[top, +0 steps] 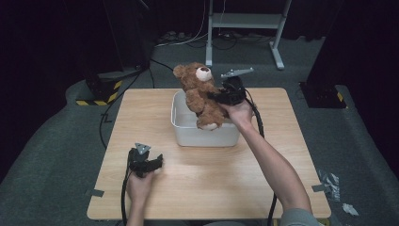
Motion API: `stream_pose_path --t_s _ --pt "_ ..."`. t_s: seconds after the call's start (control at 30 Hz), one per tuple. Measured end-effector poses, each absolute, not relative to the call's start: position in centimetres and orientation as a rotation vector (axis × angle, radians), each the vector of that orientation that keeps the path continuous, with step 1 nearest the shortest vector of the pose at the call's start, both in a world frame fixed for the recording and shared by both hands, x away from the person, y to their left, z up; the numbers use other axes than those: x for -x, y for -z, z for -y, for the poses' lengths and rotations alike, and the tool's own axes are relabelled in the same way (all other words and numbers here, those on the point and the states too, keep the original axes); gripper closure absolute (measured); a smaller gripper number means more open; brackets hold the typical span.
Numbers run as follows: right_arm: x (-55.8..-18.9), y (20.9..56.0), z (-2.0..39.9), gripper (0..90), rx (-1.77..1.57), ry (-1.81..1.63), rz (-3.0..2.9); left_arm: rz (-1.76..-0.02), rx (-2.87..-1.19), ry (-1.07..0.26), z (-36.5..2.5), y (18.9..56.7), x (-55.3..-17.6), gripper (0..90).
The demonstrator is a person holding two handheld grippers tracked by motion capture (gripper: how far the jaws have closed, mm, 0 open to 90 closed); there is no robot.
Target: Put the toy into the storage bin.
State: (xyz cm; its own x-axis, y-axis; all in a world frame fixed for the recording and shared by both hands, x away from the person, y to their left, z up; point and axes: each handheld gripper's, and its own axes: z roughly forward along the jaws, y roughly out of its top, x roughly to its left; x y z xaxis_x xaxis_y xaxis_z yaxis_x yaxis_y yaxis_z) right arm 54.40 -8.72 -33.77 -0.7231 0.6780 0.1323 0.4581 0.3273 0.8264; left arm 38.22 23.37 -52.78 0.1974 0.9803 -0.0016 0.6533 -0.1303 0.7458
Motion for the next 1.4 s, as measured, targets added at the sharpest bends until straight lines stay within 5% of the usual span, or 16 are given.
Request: stream_pose_path --t_s 1.4 --pt "-55.1 35.6 8.4 68.4 -1.063 -1.222 -2.472 -1.524 -1.861 -0.679 -23.4 52.8 -38.2 25.2"
